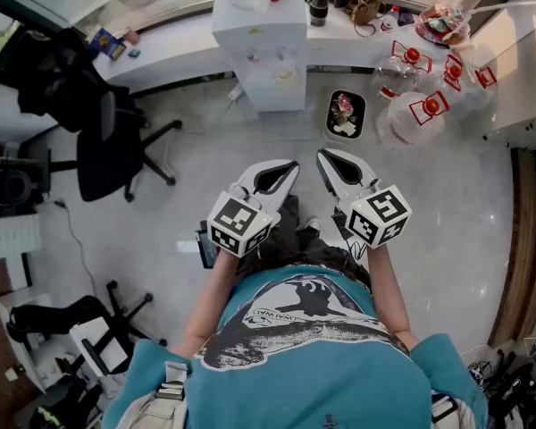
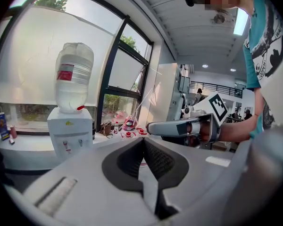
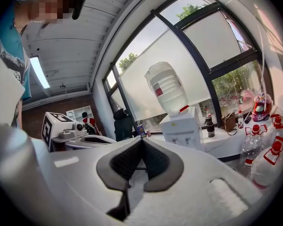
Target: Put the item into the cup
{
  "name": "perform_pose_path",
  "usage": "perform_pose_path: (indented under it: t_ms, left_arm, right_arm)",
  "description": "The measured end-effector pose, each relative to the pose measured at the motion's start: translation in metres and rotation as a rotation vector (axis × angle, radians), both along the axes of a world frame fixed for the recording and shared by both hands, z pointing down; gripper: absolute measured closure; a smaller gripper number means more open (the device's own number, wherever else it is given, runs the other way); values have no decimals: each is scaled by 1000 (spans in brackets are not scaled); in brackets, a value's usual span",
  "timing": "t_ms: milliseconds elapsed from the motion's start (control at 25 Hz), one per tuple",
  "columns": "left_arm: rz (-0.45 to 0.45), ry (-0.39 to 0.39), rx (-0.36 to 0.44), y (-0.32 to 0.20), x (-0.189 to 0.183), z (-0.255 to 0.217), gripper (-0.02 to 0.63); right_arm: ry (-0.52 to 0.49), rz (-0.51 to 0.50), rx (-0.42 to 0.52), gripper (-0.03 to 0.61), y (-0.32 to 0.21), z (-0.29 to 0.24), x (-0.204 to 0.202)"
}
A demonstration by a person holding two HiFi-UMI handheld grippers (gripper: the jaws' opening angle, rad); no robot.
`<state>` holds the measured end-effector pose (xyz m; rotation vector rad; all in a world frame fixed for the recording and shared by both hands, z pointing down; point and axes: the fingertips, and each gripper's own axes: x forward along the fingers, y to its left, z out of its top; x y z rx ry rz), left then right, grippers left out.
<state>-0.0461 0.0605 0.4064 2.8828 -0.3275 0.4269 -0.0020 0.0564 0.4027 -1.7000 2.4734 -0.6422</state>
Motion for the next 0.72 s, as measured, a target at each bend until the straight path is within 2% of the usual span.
perform_pose_path:
  t_ms: [320,720]
  left_arm:
    - [12,5,31,30,-7,-2,598]
    - [28,9,35,48,-4,-2,598]
  right_arm:
    - [3,4,36,578,25,-9,-8]
    - [34,-11,28,578,44,-11,-11]
